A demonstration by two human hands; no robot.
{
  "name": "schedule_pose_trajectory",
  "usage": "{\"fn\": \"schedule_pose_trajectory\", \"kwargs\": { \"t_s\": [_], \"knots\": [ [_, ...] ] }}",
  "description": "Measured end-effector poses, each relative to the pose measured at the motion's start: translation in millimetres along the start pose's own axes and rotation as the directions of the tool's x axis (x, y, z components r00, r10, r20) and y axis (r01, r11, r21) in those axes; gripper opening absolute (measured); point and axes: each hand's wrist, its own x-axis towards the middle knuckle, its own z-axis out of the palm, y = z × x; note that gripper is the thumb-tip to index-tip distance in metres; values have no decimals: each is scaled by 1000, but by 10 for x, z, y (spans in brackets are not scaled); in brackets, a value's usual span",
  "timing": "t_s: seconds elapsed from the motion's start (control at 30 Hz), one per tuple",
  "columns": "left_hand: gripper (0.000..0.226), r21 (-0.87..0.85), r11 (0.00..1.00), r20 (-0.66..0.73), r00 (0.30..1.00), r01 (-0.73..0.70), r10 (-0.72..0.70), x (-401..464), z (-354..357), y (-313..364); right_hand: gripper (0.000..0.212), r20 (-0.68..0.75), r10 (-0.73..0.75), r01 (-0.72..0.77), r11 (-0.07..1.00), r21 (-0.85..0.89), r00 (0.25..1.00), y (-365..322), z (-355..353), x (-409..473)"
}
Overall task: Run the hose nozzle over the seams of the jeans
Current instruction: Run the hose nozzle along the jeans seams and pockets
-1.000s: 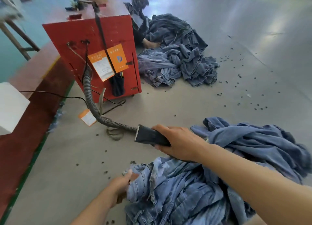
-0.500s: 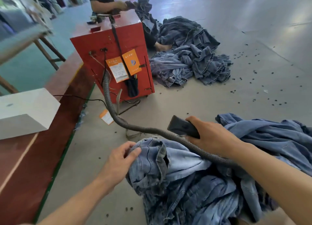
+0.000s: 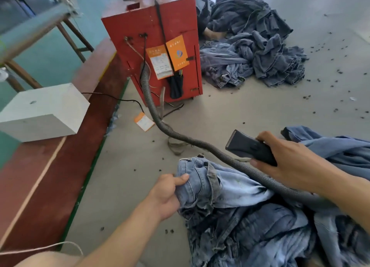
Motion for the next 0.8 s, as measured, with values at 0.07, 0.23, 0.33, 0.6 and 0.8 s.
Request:
{"fn": "schedule_pose_trajectory", "kwargs": {
  "t_s": [0.07,0.23,0.33,0.6,0.8],
  "knots": [
    [31,3,1000,59,998,4,-4,5,-44,25,31,-16,-38,38,999,31,999,-26,0,-28],
    [42,87,995,190,981,-42,25,-43,-26,9,32,62,-115,110,991,76,991,-126,68,-51],
    [49,207,972,267,962,-110,52,-68,20,-42,36,163,-171,163,985,58,972,-259,162,-4],
    [67,370,913,295,954,-172,60,-68,0,-168,34,-42,-108,115,969,217,993,-375,116,193],
    [30,196,974,206,976,-113,72,-45,-115,-43,42,58,-86,78,988,132,995,-97,20,127]
  ]
}}
